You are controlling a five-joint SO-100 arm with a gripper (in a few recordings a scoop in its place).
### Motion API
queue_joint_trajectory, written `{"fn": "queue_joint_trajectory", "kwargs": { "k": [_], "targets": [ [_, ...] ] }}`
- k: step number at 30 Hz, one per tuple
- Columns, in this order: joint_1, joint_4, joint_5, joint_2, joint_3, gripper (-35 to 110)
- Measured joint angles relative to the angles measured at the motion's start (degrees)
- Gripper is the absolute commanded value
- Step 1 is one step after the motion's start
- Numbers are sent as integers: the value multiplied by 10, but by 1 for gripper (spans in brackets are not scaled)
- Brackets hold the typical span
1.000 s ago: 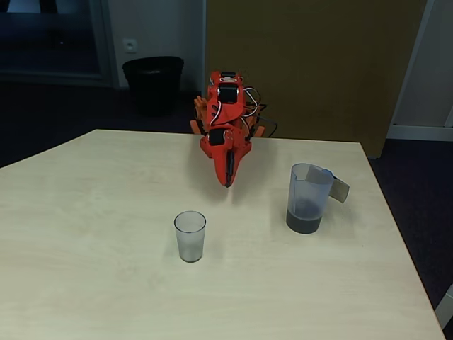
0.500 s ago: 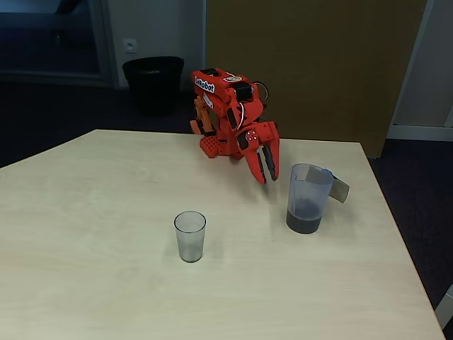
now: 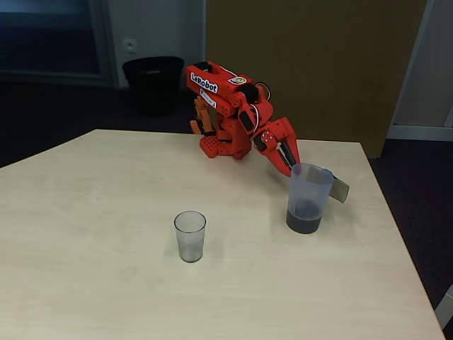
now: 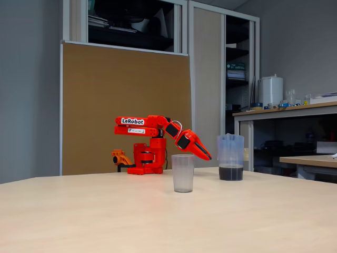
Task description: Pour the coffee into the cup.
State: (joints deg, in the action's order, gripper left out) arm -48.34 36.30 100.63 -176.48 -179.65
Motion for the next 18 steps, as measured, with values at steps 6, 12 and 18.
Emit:
{"fn": "queue_joint_trajectory", "kwargs": {
  "k": [6,12,18],
  "targets": [
    [-44,-13,68,15,0,0],
    [-88,-62,134,59,0,0],
    [-76,-37,134,77,1,0]
  ]
}}
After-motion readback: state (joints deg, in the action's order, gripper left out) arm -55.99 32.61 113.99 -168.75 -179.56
